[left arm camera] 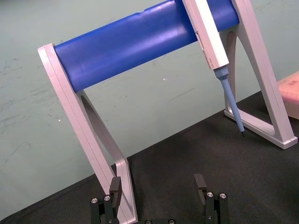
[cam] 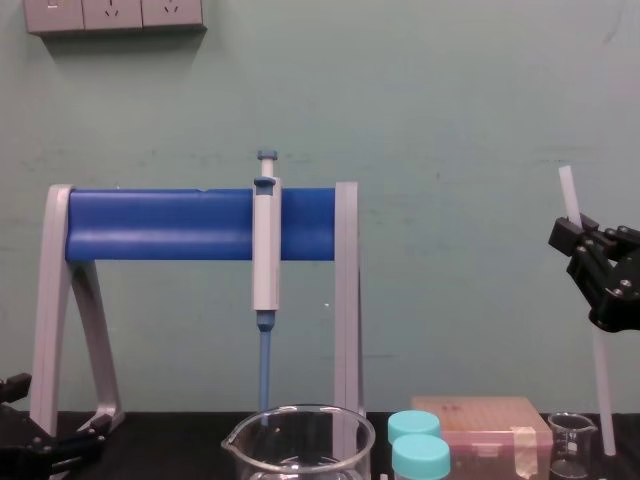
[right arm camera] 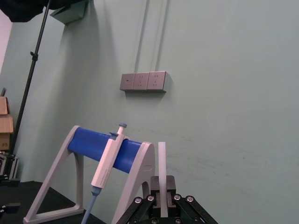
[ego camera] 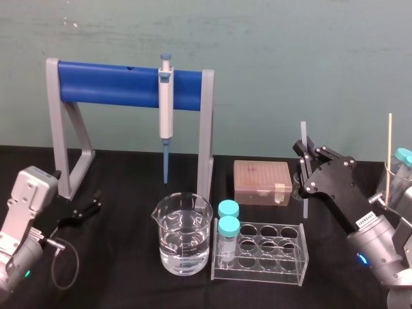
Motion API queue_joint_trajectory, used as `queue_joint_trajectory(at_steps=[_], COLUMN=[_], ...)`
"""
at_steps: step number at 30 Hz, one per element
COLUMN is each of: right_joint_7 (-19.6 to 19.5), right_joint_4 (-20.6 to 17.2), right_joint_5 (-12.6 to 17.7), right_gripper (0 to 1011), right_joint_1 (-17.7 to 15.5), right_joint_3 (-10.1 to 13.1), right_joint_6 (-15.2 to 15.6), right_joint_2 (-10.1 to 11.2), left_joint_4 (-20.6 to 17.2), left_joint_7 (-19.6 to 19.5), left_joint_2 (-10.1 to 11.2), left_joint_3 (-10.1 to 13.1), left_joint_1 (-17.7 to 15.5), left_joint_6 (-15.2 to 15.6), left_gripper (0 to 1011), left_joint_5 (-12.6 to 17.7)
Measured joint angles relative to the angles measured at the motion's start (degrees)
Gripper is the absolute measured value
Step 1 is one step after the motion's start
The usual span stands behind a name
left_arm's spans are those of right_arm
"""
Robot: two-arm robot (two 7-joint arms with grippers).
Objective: Pick up the stirring rod with one hand, then place it down.
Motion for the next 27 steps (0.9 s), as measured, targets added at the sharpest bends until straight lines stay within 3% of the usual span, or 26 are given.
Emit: queue_joint_trajectory(at_steps=[27], right_joint_7=[0.0], right_joint_4=[0.0], right_joint_5=[0.0], right_gripper=[70], right_joint_1=[0.0], right_joint_3=[0.0], right_joint_6=[0.0], right_joint_2=[0.0], left_joint_4=[0.0], left_joint_7=[0.0], left_joint_2=[0.0], left_joint_3=[0.0], left_joint_1=[0.0], left_joint_6=[0.0], left_gripper=[1001], left_joint_5=[0.0])
